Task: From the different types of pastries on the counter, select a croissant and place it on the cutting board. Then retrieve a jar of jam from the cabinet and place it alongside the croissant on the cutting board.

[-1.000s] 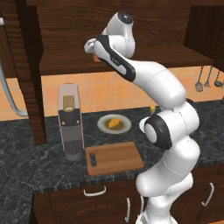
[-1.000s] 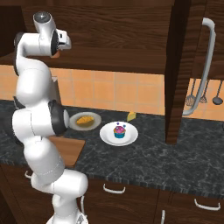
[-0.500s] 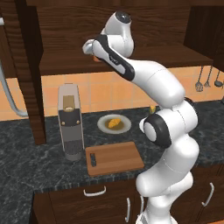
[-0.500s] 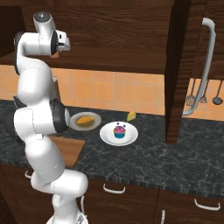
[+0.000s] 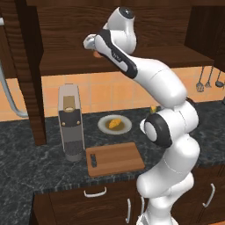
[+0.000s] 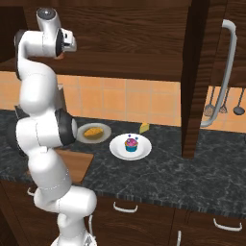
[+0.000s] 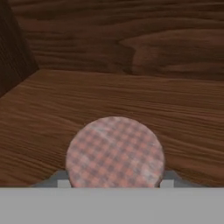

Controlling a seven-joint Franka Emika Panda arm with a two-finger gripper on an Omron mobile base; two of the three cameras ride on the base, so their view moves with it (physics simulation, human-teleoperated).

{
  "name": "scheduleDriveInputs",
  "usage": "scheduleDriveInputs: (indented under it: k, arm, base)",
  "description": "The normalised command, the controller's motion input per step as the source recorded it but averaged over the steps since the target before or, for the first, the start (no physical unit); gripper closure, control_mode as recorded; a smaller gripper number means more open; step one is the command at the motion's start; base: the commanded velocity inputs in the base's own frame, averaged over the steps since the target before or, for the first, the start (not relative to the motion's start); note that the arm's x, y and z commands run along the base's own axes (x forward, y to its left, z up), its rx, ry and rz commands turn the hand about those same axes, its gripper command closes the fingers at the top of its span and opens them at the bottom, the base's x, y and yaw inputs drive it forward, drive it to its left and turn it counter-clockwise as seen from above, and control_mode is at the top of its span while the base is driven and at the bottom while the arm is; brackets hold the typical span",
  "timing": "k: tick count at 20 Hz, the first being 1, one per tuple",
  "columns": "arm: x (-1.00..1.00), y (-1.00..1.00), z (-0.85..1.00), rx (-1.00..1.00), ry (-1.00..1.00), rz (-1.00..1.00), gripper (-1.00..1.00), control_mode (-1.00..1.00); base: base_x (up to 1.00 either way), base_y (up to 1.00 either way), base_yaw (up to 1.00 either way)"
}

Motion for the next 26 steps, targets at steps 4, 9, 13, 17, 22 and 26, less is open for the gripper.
scheduleDriveInputs:
  k: [4, 9, 13, 17, 22, 26]
  arm:
    - [-1.0, 0.0, -0.21, 0.0, -0.11, 0.0, 1.0, -1.0]
    - [-1.0, -0.12, -0.92, 0.01, -0.28, 0.0, 1.0, -1.0]
    - [-1.0, -0.23, -0.69, 0.14, -0.28, 0.0, 1.0, -1.0]
    - [-0.71, -0.14, -0.21, 0.15, -0.15, -0.02, 1.0, -1.0]
    - [-0.73, -0.05, -0.21, 0.02, 0.01, 0.0, 1.0, -1.0]
    - [-1.0, -0.19, -0.41, 0.0, 0.0, 0.0, 1.0, -1.0]
  base:
    - [0.0, 0.0, 0.0]
    - [0.0, 0.0, 0.0]
    - [0.0, 0.0, 0.0]
    - [0.0, 0.0, 0.0]
    - [0.0, 0.0, 0.0]
    - [0.0, 0.0, 0.0]
